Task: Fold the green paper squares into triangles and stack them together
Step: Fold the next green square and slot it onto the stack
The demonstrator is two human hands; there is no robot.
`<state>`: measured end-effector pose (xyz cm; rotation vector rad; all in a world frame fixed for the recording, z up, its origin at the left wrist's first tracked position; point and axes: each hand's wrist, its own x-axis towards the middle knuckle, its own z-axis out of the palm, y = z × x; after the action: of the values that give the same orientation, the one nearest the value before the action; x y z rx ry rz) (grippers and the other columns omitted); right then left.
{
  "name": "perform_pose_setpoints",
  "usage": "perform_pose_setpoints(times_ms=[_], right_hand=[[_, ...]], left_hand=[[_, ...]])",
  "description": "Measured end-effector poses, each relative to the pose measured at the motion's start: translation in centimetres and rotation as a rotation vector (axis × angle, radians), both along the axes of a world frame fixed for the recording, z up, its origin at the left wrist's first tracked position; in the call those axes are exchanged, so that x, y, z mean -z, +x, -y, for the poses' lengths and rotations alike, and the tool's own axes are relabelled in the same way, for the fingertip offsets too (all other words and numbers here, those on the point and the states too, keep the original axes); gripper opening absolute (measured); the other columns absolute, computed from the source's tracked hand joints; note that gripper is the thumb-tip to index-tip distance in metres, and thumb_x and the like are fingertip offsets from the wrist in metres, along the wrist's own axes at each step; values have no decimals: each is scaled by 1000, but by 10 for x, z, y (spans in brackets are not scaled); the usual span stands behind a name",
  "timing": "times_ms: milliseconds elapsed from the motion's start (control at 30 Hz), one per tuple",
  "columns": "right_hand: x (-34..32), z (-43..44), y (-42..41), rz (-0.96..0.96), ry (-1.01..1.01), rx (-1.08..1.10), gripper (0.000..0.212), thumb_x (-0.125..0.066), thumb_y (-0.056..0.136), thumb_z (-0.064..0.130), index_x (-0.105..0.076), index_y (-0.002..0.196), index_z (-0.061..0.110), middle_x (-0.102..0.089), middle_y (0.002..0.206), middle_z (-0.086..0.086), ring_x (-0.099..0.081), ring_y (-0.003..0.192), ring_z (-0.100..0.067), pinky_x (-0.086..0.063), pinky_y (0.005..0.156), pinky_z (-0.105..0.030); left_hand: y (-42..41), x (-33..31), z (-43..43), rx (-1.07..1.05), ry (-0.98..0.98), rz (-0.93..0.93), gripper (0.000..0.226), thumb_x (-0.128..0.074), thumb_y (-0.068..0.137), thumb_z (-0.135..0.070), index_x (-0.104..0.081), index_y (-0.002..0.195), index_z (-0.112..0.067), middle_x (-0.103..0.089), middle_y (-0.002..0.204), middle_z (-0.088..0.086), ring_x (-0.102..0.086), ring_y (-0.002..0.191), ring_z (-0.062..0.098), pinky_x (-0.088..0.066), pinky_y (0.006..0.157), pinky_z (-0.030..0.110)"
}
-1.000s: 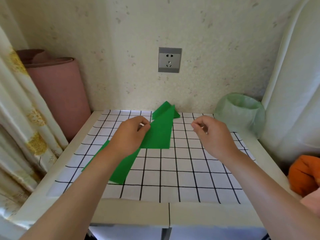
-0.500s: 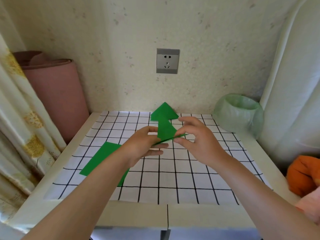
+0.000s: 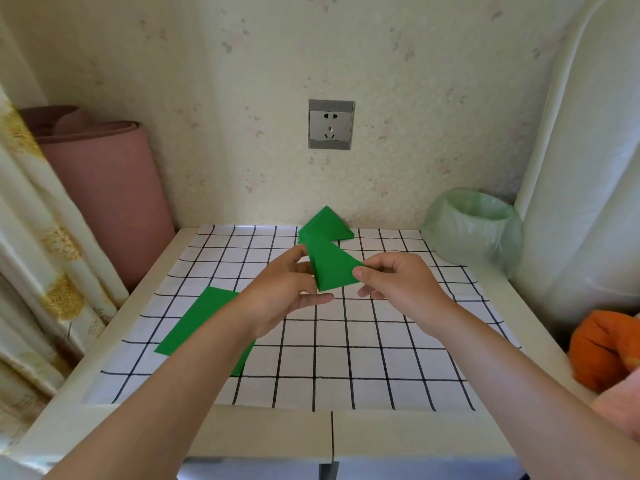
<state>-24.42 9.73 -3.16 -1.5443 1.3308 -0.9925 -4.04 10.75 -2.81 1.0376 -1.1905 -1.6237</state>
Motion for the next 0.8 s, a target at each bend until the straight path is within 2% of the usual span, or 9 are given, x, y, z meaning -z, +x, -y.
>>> perform_pose_setpoints(times_ms=[67,167,300,400,500,633,800], right_hand=[[-2,-1,0,12,14,5,1,-75,85,16,-75,86,16,-75,78,-1,-73,72,-17,-58,78,-38],[-2,-1,1,17,12,-11,5,-75,84,14,-73,88,15,-74,78,0,-71,67,-19,-60,83,-44],[-1,-2,2,22,-14,-38,25,-73,86,17,-64,108,22,-72,81,1,-71,67,-20,-58,84,-46],[-1,-2,1,3,2,-63,30,-70,89,18,-65,119,23,-72,84,3,-72,70,-18,-58,81,-38],[-4,-1,0,-1,39,-70,14,-68,91,18,-73,103,21,-75,89,0,-72,72,-17,-56,72,-31],[-5,-1,-3,35,79,-72,9,-67,91,14,-74,97,15,-76,88,-4,-71,70,-17,-54,68,-30],[-6,1,-7,71,111,-70,8,-67,91,12,-74,95,13,-75,88,-4,-68,66,-16,-52,68,-31]], left_hand=[[1,-2,-1,43,-34,26,50,-51,83,5,-54,127,-16,-67,122,11,-65,112,25,-55,92,44],[-3,-1,-3,-84,-136,147,29,-62,93,-13,-59,122,-16,-72,112,4,-69,104,19,-58,84,37],[-9,4,-3,-264,-157,151,16,-59,95,-10,-67,109,-11,-76,98,5,-73,93,20,-60,71,28],[-10,3,-4,-269,-142,142,15,-60,95,-8,-68,107,-9,-77,94,5,-74,86,18,-60,68,27],[-12,2,-6,-249,-128,133,12,-60,94,-9,-68,104,-8,-76,93,8,-74,84,20,-60,68,29],[-14,1,-8,-225,-122,115,12,-61,94,-9,-67,105,-7,-76,95,10,-74,84,21,-60,67,29],[-12,-2,-7,-295,-275,102,40,-64,89,2,-57,123,-19,-74,85,10,-74,82,25,-61,64,35]])
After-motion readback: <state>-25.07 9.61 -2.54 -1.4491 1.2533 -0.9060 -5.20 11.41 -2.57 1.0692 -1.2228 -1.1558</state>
